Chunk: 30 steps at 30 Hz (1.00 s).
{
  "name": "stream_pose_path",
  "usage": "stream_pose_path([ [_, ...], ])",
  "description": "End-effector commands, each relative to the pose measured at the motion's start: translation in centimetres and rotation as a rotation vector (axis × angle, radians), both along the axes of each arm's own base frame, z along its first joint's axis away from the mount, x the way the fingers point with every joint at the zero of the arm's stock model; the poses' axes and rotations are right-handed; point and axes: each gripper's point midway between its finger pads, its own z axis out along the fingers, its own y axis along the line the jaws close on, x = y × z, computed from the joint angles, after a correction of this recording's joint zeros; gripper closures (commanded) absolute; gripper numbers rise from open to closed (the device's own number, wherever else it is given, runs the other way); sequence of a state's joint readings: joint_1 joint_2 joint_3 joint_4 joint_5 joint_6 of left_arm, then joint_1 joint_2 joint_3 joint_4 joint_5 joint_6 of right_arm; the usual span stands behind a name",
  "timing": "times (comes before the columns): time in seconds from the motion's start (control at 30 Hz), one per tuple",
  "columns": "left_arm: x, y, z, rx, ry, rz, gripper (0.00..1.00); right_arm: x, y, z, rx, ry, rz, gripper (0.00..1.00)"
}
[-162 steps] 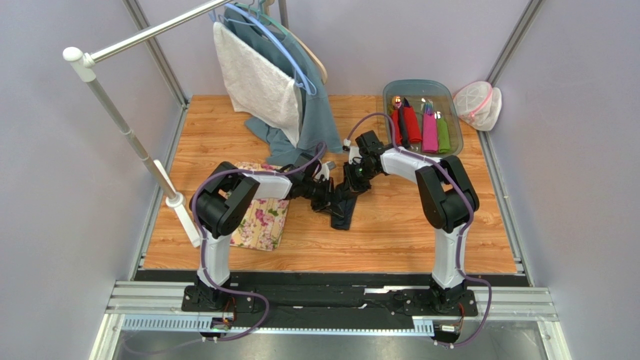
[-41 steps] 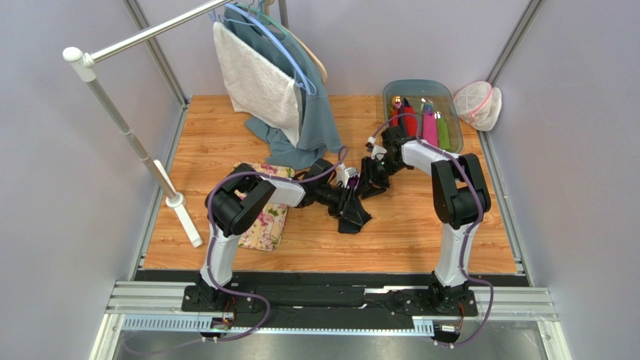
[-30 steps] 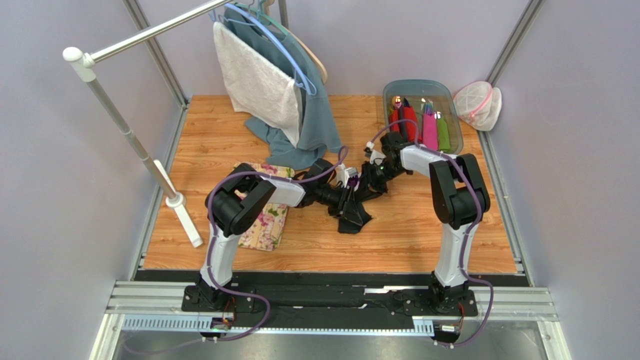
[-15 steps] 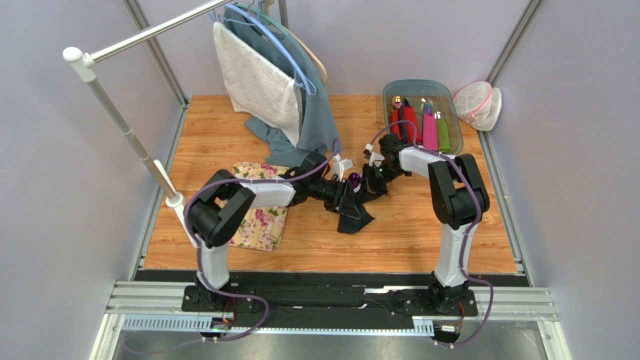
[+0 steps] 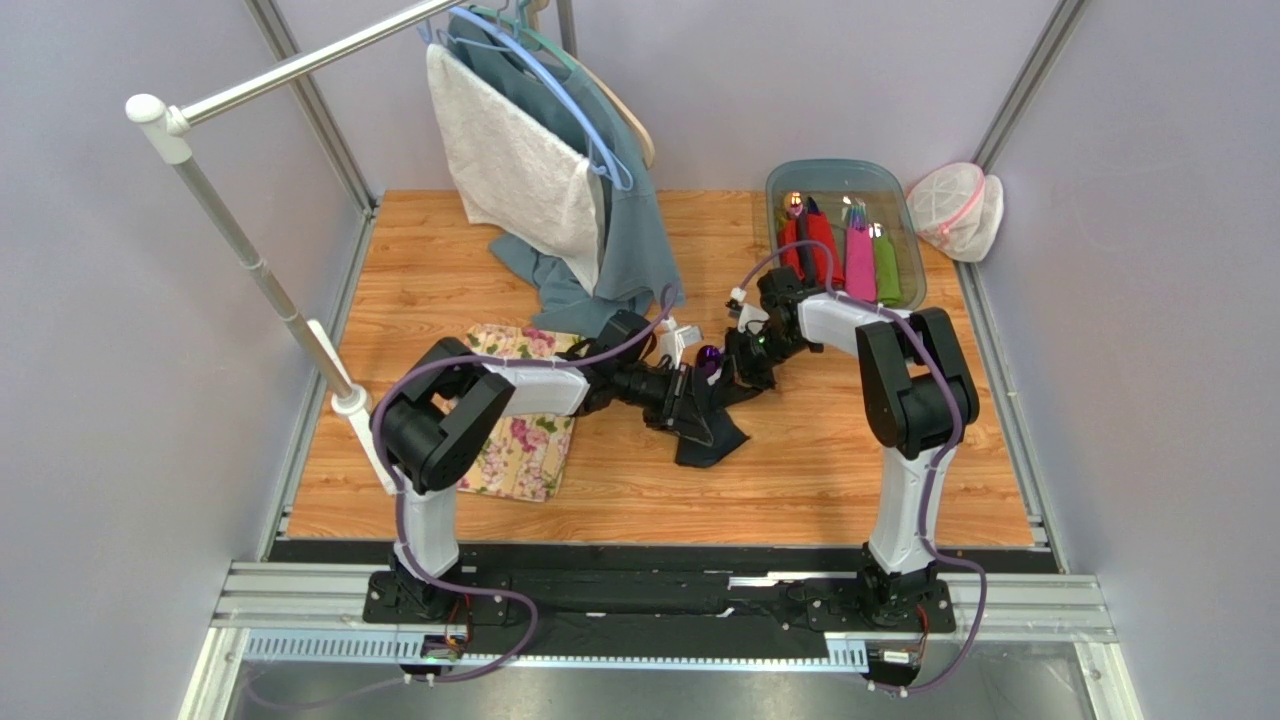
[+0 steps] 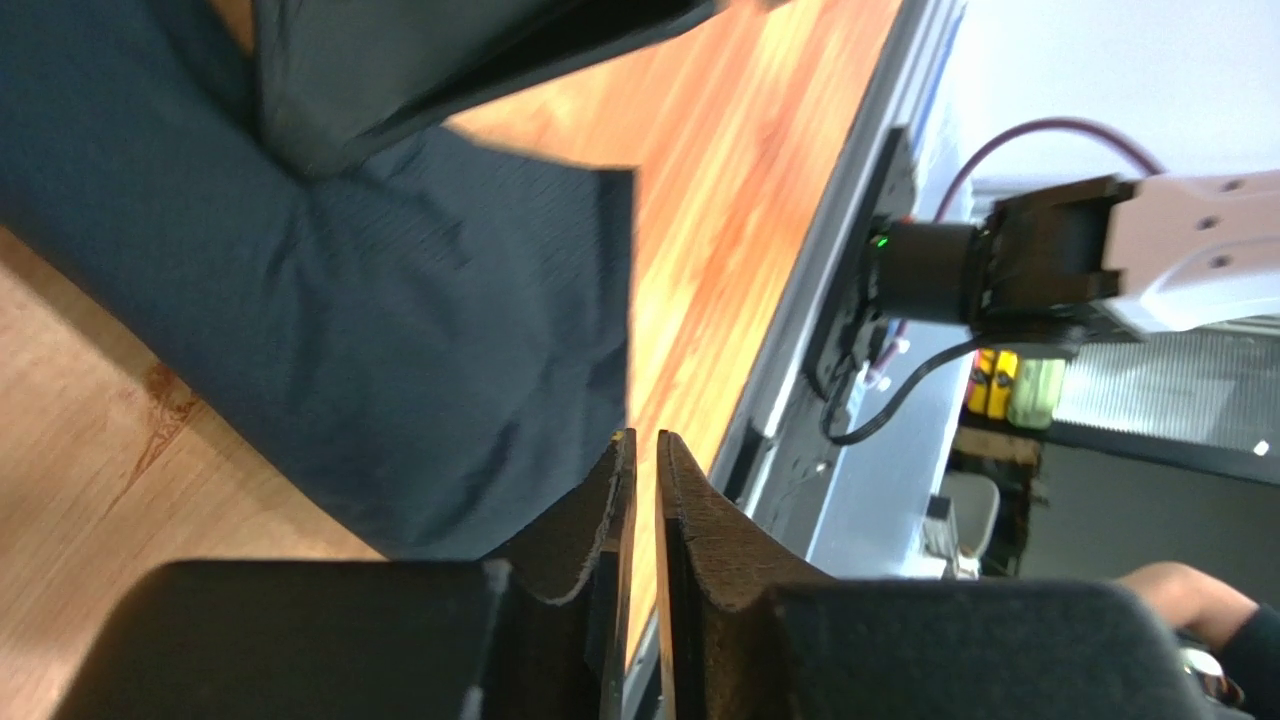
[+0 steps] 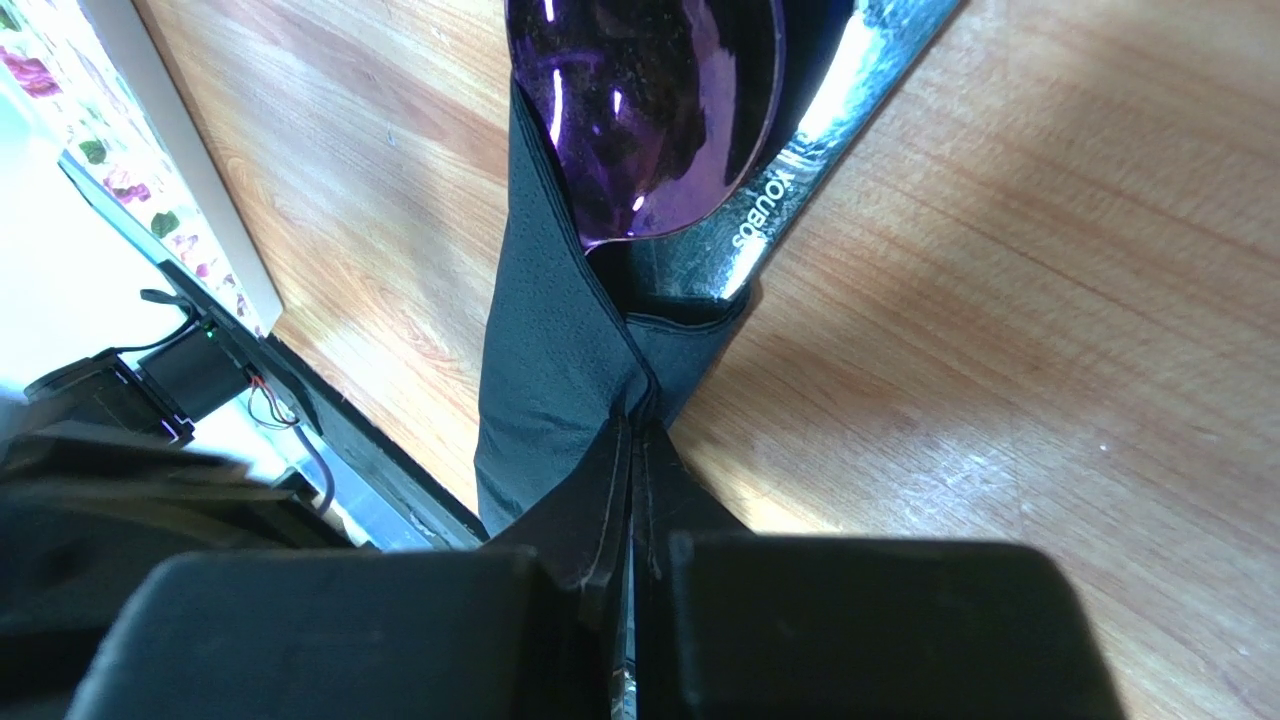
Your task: Place the utensils on the paper napkin and roll it up
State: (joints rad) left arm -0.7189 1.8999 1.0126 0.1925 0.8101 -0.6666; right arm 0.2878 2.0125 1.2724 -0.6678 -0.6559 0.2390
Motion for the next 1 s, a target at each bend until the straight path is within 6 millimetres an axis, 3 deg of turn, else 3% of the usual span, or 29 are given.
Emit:
stream_pose_path([
  [0.0, -1.4, 0.3, -2.5, 0.026, 0.047, -0.06, 0.85, 1.0, -1.3, -2.9, -0.112, -0.043, 0.008, 1.0],
  [0.13, -1.8, 1.4, -6.1, 0.082, 0.141, -0.03, 0.93, 1.4, -1.1, -2.7, -0.11, -0.043, 0.009, 1.0],
  [0.27, -1.3, 1.8, -7.6, 0.095, 0.177, -0.011, 0.97, 2.4, -1.0, -0.8, -0.106, -0.082, 0.012, 0.98],
  [0.5, -0.7, 1.9, -8.0, 0.086, 0.189, -0.001, 1.0, 4.1, -1.0, 3.8, -0.057, -0.142, -0.02, 0.63],
  [0.57, -0.8, 1.8, -7.9, 0.083, 0.188, -0.003, 1.0, 3.9, -0.8, 4.2, -0.041, -0.134, -0.023, 0.58],
  [0.7, -0.5, 1.6, -7.7, 0.075, 0.18, 0.001, 1.0, 3.6, -0.5, 3.4, -0.025, -0.089, -0.035, 0.54],
  [0.97, -0.1, 1.3, -7.4, 0.067, 0.176, 0.005, 1.0, 1.5, 0.0, 1.4, -0.013, 0.006, -0.032, 0.56],
])
